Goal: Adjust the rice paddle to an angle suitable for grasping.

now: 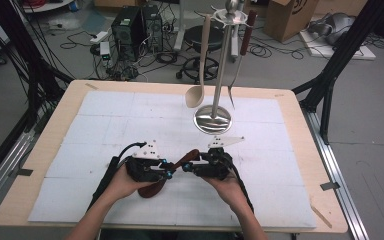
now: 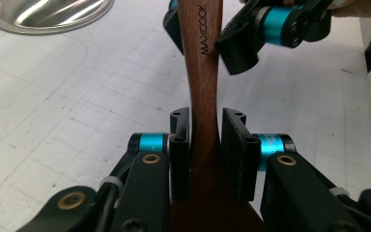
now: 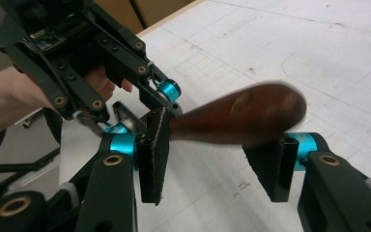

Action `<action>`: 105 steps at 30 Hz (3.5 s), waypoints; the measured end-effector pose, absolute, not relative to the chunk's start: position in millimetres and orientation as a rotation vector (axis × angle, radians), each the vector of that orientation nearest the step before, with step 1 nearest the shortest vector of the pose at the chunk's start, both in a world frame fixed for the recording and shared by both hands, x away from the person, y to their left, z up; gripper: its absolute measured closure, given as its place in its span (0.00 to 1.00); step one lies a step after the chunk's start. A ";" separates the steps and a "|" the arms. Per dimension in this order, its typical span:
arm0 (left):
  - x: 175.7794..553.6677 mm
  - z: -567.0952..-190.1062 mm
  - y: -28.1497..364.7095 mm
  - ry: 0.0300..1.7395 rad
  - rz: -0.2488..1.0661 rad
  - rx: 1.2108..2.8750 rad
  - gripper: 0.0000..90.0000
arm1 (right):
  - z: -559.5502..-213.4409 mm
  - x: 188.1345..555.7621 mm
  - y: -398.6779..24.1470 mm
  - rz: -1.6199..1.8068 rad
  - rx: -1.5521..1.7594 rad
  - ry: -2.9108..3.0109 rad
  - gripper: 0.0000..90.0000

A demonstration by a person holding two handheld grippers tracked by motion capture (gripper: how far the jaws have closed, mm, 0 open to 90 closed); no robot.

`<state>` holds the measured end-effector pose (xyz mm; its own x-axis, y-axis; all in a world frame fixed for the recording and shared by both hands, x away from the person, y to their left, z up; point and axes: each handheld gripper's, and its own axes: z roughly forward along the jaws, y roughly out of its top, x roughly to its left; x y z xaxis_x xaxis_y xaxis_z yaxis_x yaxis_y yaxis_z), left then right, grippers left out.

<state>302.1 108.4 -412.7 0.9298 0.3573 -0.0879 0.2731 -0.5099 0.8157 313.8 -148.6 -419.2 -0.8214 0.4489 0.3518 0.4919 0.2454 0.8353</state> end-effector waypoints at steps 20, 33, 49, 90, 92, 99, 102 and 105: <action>297.8 -402.7 115.3 0.454 0.141 2.057 0.81 | -398.4 317.5 -144.3 -1.720 -0.872 -2.389 0.71; 297.6 -397.5 121.4 0.478 0.092 1.992 0.63 | -380.4 317.7 -146.8 -1.782 -0.762 -2.343 0.83; 297.3 -395.5 121.4 0.486 0.070 1.953 0.61 | -351.8 311.3 -143.3 -1.835 -0.614 -2.412 0.86; 292.2 -393.1 130.1 0.457 0.085 1.943 0.76 | -360.0 310.9 -118.3 -1.833 -0.569 -2.445 0.85; 292.5 -392.8 131.2 0.452 0.087 1.948 0.77 | -362.0 311.1 -117.7 -1.848 -0.567 -2.430 0.84; 292.8 -393.2 132.0 0.454 0.092 1.945 0.77 | -367.1 311.4 -116.7 -1.865 -0.575 -2.421 0.84; 293.5 -393.5 132.2 0.464 0.097 1.945 0.77 | -372.5 311.6 -116.6 -1.865 -0.583 -2.418 0.84; 293.7 -393.6 132.3 0.469 0.101 1.948 0.77 | -376.4 312.8 -117.0 -1.877 -0.587 -2.411 0.84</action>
